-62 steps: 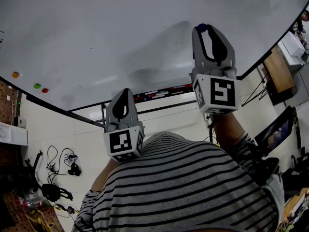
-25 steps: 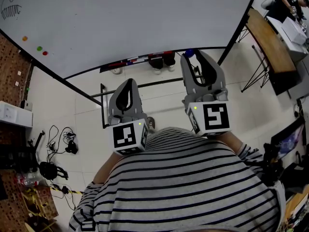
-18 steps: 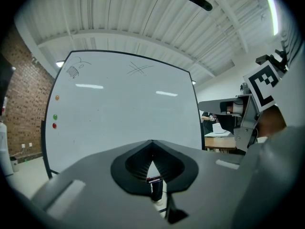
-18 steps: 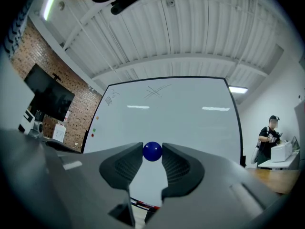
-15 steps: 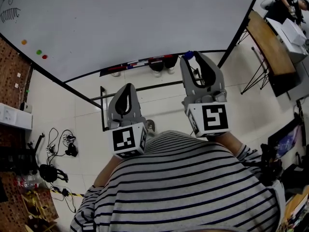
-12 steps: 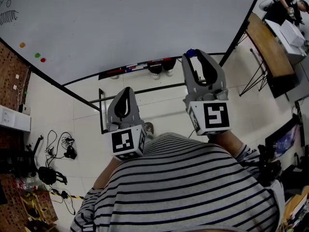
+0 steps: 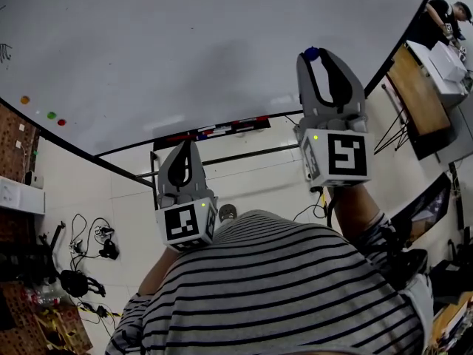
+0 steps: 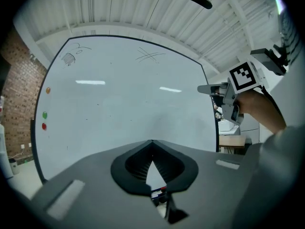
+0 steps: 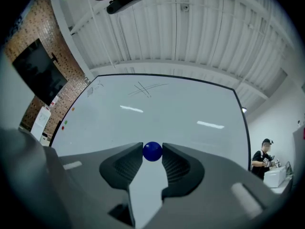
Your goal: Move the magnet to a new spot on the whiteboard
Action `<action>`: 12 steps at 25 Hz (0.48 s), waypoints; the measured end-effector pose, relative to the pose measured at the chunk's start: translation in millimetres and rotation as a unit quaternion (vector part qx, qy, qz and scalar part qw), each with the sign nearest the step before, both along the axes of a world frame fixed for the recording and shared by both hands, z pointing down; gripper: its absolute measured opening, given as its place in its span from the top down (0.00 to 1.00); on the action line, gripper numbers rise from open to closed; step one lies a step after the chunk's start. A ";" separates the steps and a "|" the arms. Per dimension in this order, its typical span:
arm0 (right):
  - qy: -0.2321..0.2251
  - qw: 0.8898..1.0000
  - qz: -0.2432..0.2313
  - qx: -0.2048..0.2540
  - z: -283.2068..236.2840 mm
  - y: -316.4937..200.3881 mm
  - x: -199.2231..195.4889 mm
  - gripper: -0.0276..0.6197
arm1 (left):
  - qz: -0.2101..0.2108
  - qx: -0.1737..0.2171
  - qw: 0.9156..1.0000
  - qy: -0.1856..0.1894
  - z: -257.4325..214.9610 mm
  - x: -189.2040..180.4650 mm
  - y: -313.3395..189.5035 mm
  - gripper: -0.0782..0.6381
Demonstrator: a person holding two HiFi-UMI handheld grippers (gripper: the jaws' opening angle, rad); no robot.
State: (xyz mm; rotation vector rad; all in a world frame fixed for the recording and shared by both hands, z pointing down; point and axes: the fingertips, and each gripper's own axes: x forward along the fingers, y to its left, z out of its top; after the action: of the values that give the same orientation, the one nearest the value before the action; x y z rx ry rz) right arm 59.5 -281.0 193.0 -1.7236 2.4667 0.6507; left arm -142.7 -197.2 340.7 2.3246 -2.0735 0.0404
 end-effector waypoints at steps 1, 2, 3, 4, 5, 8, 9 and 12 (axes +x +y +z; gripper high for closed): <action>0.004 1.000 0.003 0.001 1.3 -16.5 -6.5 0.77 | 0.003 -0.001 1.000 -0.001 2.9 -5.9 -13.3 0.87; 0.007 1.000 0.006 0.003 -0.2 -28.9 -12.8 0.77 | 0.005 0.000 1.000 -0.003 2.3 -12.2 -23.0 0.87; 0.010 1.000 0.009 0.004 -4.2 -37.2 -18.3 0.77 | 0.005 0.003 1.000 -0.004 -1.6 -18.6 -29.0 0.87; 0.012 1.000 0.011 0.005 -9.5 -42.8 -22.8 0.77 | 0.004 0.006 1.000 -0.003 -7.6 -24.6 -32.1 0.87; 0.013 1.000 0.014 0.005 -14.9 -46.8 -26.2 0.77 | 0.003 0.010 1.000 -0.002 -14.1 -29.7 -33.7 0.87; 0.008 1.000 0.024 0.008 -29.3 -55.0 -31.4 0.77 | 0.002 0.016 1.000 0.002 -29.5 -40.6 -35.8 0.87; 0.005 1.000 0.026 0.010 -34.7 -55.8 -32.7 0.77 | 0.002 0.019 1.000 0.002 -34.0 -43.4 -36.5 0.87; -0.005 0.999 0.035 0.017 -48.7 -56.3 -34.7 0.77 | 0.005 0.029 1.000 0.003 -45.1 -49.1 -39.7 0.87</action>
State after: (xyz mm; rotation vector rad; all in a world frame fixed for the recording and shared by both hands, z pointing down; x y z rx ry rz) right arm 24.7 -337.2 144.3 -1.8044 2.3833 0.6862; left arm -191.8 -236.9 295.7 2.3645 -2.0876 -0.0253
